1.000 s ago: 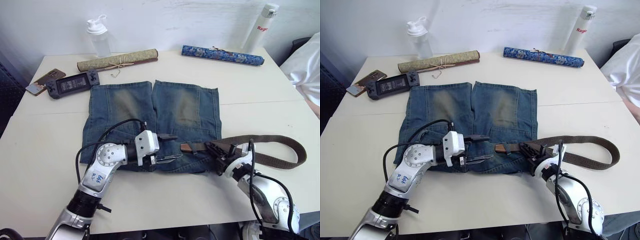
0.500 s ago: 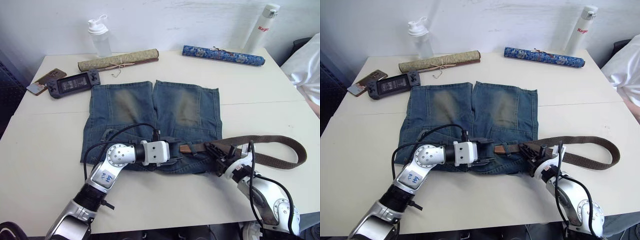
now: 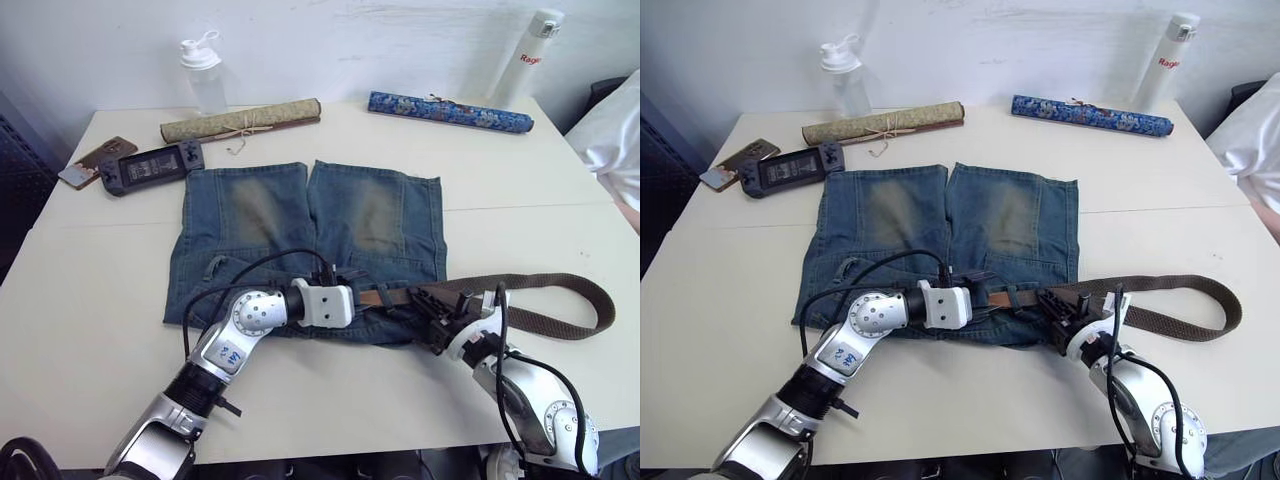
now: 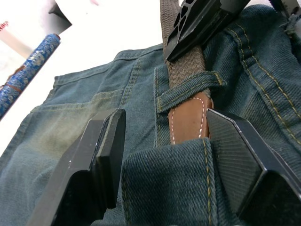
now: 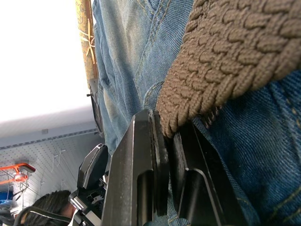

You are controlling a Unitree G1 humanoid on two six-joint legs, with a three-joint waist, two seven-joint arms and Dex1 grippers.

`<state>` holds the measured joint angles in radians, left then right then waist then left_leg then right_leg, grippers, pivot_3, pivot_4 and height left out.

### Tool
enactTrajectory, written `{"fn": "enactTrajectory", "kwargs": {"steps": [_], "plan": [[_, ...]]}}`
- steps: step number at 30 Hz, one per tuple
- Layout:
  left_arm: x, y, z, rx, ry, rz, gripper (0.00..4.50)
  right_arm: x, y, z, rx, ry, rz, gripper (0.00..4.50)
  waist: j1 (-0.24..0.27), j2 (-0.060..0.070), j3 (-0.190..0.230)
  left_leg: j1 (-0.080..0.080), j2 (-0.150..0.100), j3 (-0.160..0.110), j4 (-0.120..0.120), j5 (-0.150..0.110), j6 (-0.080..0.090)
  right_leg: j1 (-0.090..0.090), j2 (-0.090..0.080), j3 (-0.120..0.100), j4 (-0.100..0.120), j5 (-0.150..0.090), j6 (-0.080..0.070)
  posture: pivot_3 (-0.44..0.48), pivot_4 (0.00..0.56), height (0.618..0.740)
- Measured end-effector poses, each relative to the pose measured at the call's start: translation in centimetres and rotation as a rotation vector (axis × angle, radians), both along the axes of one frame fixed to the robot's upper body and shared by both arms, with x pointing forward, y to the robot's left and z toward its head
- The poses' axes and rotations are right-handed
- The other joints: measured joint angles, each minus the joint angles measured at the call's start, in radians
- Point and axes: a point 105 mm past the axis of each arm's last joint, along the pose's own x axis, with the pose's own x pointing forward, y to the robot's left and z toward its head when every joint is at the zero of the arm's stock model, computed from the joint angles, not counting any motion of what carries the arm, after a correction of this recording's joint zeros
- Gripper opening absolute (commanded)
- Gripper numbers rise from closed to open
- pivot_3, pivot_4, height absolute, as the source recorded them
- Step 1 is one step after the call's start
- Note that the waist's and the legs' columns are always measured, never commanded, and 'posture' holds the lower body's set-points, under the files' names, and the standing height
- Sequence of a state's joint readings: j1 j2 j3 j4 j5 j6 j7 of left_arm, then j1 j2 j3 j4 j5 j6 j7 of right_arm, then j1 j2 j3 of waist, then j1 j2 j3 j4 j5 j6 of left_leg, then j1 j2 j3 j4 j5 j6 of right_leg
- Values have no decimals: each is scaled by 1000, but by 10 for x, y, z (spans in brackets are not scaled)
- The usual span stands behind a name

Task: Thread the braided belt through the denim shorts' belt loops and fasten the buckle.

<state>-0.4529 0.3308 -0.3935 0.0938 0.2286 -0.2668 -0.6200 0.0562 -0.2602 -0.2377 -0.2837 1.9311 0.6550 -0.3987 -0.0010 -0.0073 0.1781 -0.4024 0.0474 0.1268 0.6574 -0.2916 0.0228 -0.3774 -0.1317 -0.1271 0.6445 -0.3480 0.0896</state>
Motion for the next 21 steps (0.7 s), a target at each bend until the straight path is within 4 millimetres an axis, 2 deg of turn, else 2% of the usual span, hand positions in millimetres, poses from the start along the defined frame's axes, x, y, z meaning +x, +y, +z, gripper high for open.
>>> {"fn": "enactTrajectory", "kwargs": {"steps": [1,2,7,18,20,21], "plan": [[0,0,0,0,-6,-4,2476,0,0,0,0,0,0,0,0,0,0,0,0,0,0,0,0,0,0,0,0,0,0,0,150,717],[-1,0,0,0,-10,-7,2216,0,1,0,0,-1,1,0,0,0,0,0,0,0,0,0,0,0,0,0,0,0,0,0,150,717],[-7,1,-4,1,-7,-34,45,-1,1,1,0,-3,2,0,-1,0,0,0,0,0,0,0,0,0,0,-1,0,0,0,0,150,717],[-6,2,-6,-12,11,-32,45,-5,7,3,-18,-13,5,0,-1,0,0,0,0,0,0,0,0,0,0,-1,0,0,0,0,150,717],[-5,2,-6,-23,20,-31,0,-5,8,5,-8,-18,-6,836,-1,0,0,0,0,0,0,0,0,0,0,-1,0,0,0,0,150,717],[-5,3,-5,-33,32,-30,0,-5,8,6,-5,-20,-7,1036,-2,0,0,0,0,0,0,0,0,0,0,-1,0,0,0,0,150,717]]}}
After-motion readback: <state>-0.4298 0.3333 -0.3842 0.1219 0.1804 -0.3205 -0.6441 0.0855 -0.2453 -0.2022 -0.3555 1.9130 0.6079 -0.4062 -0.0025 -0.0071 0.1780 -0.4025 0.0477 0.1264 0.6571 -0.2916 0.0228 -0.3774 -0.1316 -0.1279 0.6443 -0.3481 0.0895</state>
